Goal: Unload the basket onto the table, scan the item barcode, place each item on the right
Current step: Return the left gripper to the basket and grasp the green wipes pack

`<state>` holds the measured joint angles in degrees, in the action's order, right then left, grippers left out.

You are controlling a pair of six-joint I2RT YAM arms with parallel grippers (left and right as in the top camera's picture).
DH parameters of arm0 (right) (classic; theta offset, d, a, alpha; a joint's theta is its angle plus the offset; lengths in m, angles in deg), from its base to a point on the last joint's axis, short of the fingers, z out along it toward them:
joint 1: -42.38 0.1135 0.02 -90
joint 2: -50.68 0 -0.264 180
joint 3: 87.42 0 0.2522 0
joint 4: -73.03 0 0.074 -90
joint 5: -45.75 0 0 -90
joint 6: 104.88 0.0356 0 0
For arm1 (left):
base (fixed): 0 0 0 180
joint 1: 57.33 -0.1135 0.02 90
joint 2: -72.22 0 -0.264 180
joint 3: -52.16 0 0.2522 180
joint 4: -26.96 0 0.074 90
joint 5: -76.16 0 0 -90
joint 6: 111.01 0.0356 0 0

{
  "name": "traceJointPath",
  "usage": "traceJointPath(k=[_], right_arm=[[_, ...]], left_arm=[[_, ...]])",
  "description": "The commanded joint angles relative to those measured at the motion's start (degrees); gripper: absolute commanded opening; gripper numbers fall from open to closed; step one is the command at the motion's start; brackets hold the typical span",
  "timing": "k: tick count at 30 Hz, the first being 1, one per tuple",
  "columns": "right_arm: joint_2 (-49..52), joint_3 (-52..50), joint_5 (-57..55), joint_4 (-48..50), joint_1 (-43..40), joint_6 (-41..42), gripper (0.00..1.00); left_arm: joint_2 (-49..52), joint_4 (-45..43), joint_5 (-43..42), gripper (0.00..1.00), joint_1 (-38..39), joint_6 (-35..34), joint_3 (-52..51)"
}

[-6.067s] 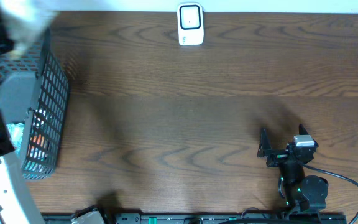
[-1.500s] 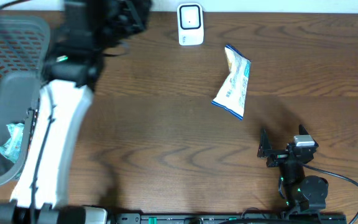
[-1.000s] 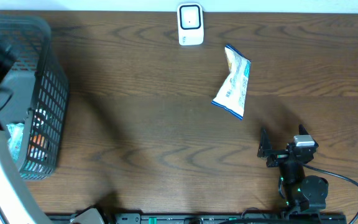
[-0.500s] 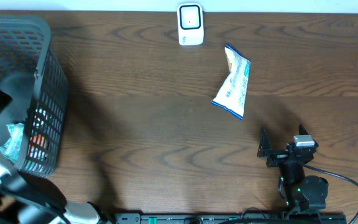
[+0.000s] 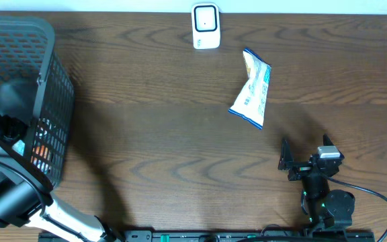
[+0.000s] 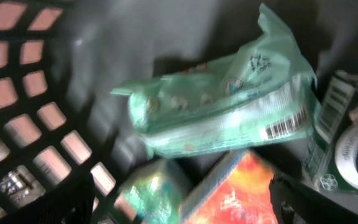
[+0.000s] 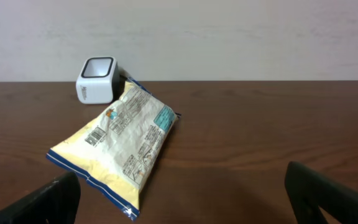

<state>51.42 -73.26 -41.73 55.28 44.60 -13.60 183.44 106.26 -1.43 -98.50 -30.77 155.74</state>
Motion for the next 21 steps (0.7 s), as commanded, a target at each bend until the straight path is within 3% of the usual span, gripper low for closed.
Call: traceJointPath(k=[1, 15, 17, 19, 21], right_arm=[[-0.24, -0.09, -0.48, -0.24, -0.31, 0.81, 0.99], [-0.24, -0.09, -0.48, -0.24, -0.31, 0.81, 0.99], [-0.24, -0.09, -0.48, -0.24, -0.31, 0.79, 0.99], [-0.24, -0.09, -0.48, -0.24, -0.31, 0.79, 0.99], [-0.24, -0.09, -0.48, -0.24, -0.31, 0.81, 0.99]], left_arm=[[0.98, -3.23, 0.96, 0.88, -0.24, 2.27, -3.26], [0.98, -17.64, 0.42, 0.91, -0.24, 5.05, -9.62], [0.98, -19.76, 0.11, 0.87, -0.24, 5.03, -11.1], [0.98, -21.31, 0.11, 0.71, -0.24, 5.05, -12.5], [0.98, -22.16, 0.11, 0.64, -0.24, 5.03, -13.31]])
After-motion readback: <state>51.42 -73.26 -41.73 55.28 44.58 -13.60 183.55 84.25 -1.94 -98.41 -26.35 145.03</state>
